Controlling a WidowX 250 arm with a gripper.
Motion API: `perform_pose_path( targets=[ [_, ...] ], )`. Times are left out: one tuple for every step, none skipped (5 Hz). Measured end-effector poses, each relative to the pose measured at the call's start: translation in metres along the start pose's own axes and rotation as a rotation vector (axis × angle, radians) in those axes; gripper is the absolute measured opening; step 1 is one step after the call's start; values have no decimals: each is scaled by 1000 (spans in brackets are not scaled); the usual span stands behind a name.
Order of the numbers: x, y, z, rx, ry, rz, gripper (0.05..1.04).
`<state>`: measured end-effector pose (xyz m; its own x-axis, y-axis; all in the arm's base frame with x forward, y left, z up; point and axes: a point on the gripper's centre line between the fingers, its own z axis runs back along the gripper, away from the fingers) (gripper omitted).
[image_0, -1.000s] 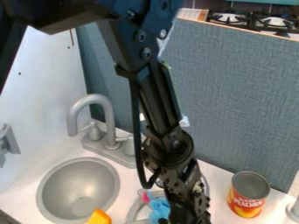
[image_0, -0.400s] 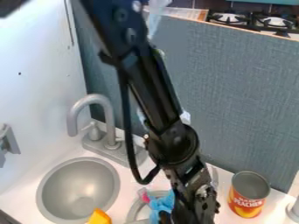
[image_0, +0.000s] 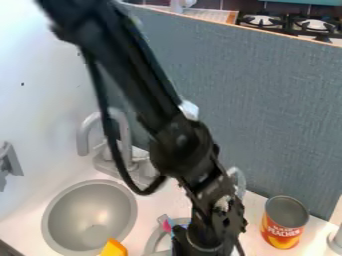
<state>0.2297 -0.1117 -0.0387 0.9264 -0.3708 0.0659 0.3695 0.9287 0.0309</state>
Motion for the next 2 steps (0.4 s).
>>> perform_pose_path(
  targets=[
    [-8, 0, 25, -20, -22, -6, 996],
    [-15, 7, 36, -23, -13, 29, 996]
  ],
)
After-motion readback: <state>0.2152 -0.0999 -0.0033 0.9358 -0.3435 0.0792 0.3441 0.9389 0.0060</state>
